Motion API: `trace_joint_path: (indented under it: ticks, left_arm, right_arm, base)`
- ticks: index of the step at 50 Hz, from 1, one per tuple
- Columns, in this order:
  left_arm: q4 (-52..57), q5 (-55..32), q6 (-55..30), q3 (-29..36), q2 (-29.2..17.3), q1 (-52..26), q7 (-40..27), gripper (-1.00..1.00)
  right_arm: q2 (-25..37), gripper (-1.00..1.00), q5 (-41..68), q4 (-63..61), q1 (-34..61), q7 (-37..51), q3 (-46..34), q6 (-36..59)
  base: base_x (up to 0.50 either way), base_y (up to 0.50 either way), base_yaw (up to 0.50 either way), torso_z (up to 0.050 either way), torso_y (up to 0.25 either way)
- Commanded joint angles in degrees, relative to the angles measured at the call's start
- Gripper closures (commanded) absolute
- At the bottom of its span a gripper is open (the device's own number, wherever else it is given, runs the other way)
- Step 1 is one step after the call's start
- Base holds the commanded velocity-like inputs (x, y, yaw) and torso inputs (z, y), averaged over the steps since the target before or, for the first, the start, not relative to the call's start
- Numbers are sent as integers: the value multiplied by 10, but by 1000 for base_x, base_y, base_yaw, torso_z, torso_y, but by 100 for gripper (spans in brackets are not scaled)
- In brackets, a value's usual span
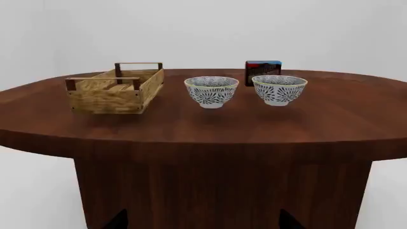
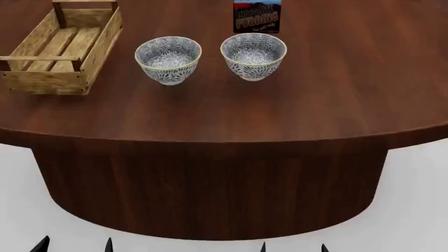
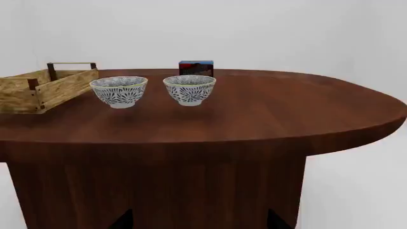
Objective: Stack the left bowl on the right bowl and place them in the tray.
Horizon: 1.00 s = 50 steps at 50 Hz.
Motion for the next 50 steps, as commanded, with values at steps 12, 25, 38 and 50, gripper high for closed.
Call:
trace_joint_path:
  ticks: [12, 25, 38, 50]
  left_arm:
    - [89, 30, -81, 39, -40, -2, -49, -100]
    - [208, 27, -227, 1, -66, -52, -69, -100]
    - [332, 37, -354, -21, -89, -97, -72, -100]
    - [469, 25, -496, -52, -103, -130, -61, -100]
  right_arm:
    - [30, -100, 42, -67, 2, 37, -27, 81]
    - [67, -100, 61, -241, 40, 68, -11, 259]
    - [88, -100, 72, -370, 86, 89, -4, 403]
    - [97, -100, 93, -507, 128, 110, 19, 537]
  base:
    - [0, 0, 0, 0, 0]
    - [0, 0, 0, 0, 0]
    - [0, 0, 0, 0, 0]
    - [0, 0, 0, 0, 0]
